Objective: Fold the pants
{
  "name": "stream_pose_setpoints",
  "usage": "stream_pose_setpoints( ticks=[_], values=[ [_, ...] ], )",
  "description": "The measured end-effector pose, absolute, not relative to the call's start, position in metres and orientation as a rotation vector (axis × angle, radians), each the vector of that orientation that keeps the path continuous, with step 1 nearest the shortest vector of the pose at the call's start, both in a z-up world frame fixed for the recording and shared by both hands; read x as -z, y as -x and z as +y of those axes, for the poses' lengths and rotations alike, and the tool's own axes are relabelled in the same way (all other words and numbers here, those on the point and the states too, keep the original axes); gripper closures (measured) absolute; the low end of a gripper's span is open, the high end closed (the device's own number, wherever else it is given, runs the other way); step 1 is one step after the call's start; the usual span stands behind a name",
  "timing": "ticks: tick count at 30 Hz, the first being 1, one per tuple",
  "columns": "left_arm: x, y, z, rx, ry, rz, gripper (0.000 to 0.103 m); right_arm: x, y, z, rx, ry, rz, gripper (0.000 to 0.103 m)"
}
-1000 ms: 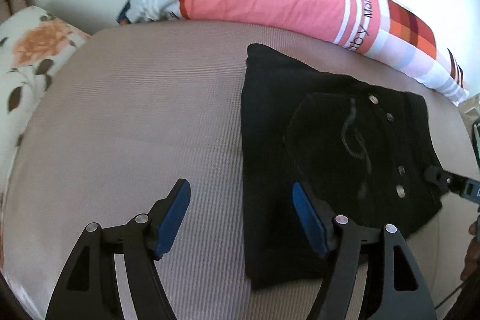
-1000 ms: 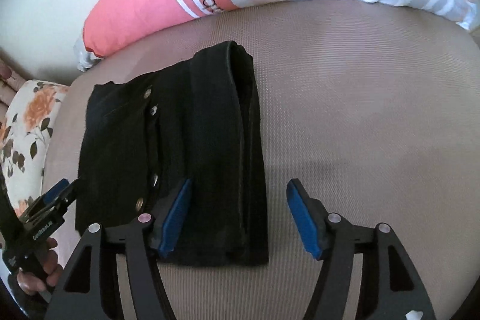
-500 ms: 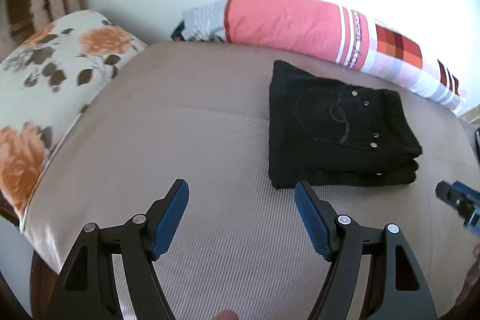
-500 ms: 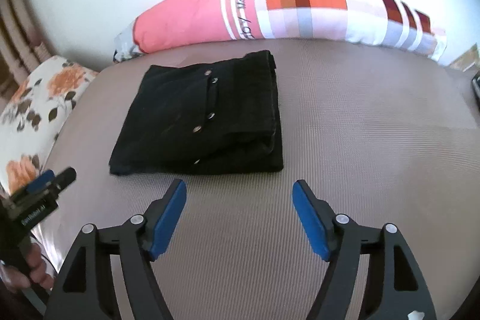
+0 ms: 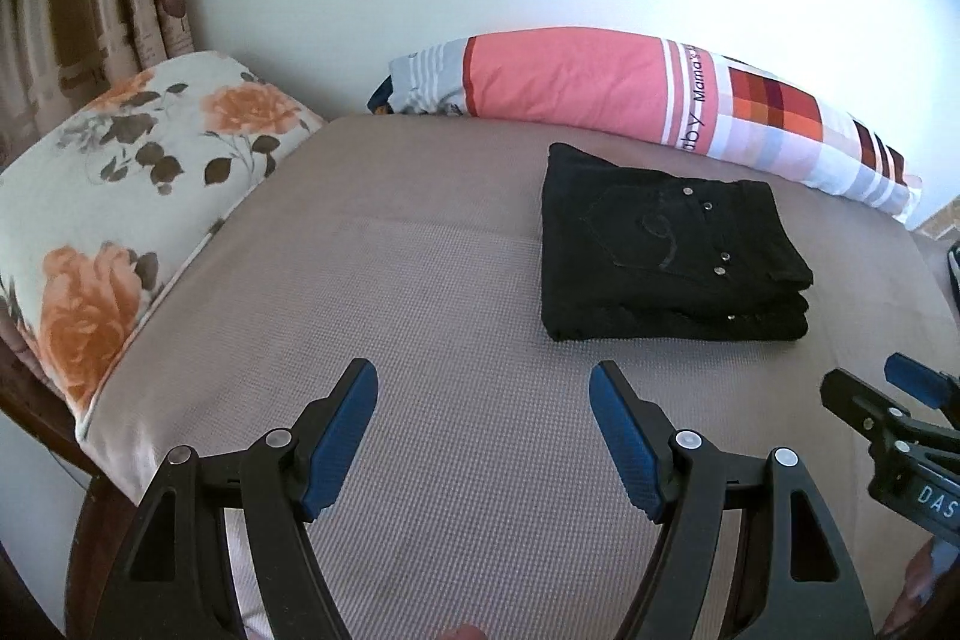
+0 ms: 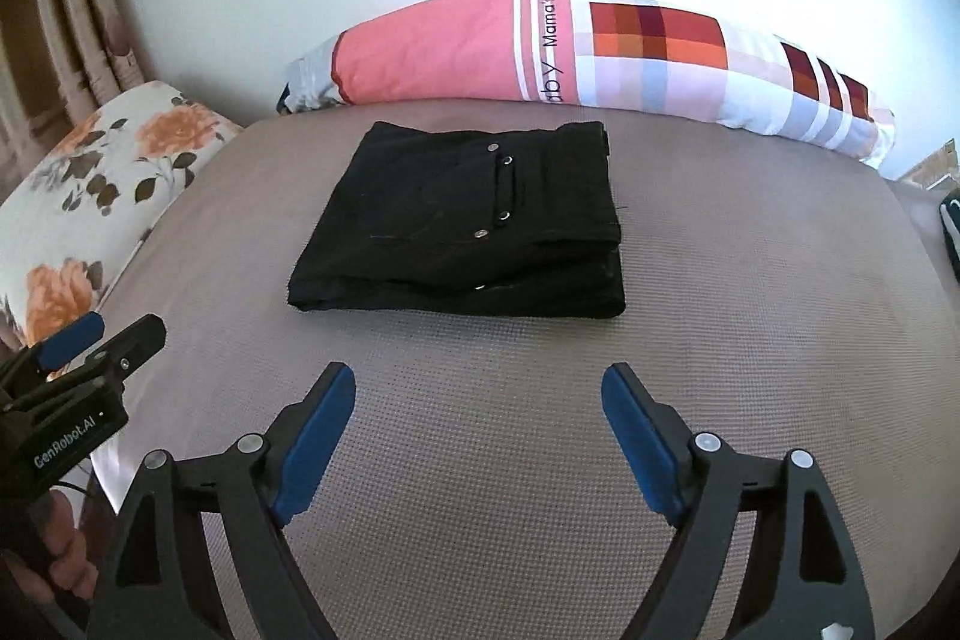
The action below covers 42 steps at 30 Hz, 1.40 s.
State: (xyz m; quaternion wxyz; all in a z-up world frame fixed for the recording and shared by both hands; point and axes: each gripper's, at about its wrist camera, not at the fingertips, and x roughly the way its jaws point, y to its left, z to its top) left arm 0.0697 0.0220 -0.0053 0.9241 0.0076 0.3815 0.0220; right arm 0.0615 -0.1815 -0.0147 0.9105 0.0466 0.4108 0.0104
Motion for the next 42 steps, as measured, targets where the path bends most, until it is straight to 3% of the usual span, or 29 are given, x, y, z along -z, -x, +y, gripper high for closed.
stream_pose_setpoints(
  ticks=[42],
  values=[
    [0.012, -0.064, 0.01, -0.038, -0.049, 0.784, 0.029, 0.026, -0.053, -0.169, -0.041, -0.073, 0.858, 0.018]
  ],
)
